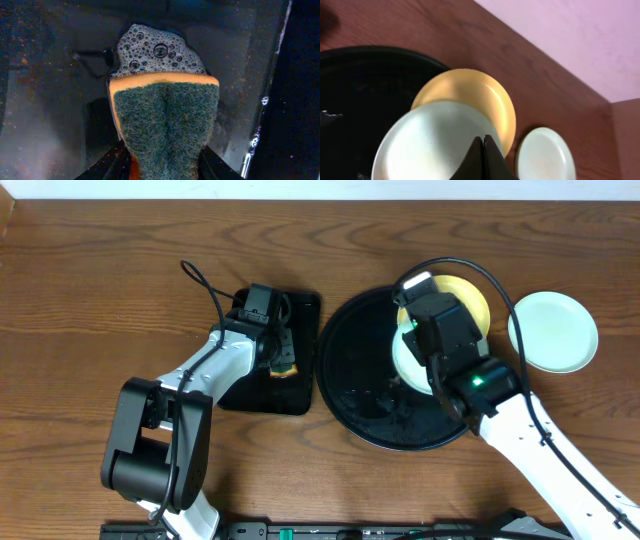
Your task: Clean dirty plates on tray and stack at the side
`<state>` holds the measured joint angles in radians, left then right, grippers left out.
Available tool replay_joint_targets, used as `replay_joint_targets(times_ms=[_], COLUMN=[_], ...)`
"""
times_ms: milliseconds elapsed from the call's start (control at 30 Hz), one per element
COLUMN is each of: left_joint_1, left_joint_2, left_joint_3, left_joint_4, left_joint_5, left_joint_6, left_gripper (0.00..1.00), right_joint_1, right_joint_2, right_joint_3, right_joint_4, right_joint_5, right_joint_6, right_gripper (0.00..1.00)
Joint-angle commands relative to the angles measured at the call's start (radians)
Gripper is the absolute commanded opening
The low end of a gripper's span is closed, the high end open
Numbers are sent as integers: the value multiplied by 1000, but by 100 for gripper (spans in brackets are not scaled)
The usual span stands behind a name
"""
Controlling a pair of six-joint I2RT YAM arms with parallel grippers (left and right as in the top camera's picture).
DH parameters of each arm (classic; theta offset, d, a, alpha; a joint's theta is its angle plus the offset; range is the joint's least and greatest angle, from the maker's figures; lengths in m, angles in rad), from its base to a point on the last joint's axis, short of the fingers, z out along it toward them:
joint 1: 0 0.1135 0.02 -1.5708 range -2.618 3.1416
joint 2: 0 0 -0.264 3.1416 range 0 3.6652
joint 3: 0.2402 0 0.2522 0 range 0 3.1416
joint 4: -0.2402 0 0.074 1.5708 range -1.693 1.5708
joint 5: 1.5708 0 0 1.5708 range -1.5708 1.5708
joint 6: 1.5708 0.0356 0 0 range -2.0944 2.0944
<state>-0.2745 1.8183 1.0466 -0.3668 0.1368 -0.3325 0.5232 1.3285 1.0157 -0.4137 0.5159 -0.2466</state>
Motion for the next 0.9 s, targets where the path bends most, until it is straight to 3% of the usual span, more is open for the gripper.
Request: replay_joint_targets(times_ms=[0, 167, 300, 433, 533, 633, 733, 867], left_joint_1=[8, 8, 8, 8, 8, 8, 8, 8], left_joint_2=[15, 15, 15, 15, 15, 15, 15, 15], left_joint_3=[-8, -8, -8, -8, -8, -8, -8, -8], left_joint_4=[-2, -2, -3, -3, -3, -3, -3, -3], left_joint_5=[5, 5, 5, 5, 5, 5, 5, 5], left_joint_6=[10, 10, 10, 10, 10, 10, 10, 10], left_gripper=[41, 41, 42, 42, 42, 42, 42, 43], right_joint_1=[14, -20, -98, -216, -308, -408, -499, -611], right_joint_2=[-10, -10, -9, -2, 12, 37, 71, 121], right_joint_3=[20, 20, 20, 18, 18, 18, 18, 18], right_joint_4=[6, -19, -78, -145, -190, -234, -270, -286], right_joint_5=[67, 42, -63, -177, -264, -381, -497, -615], right_joint_6=[-14, 132, 255, 377, 435, 445, 443, 367], right_gripper=[1, 2, 8, 27, 33, 35, 43, 43])
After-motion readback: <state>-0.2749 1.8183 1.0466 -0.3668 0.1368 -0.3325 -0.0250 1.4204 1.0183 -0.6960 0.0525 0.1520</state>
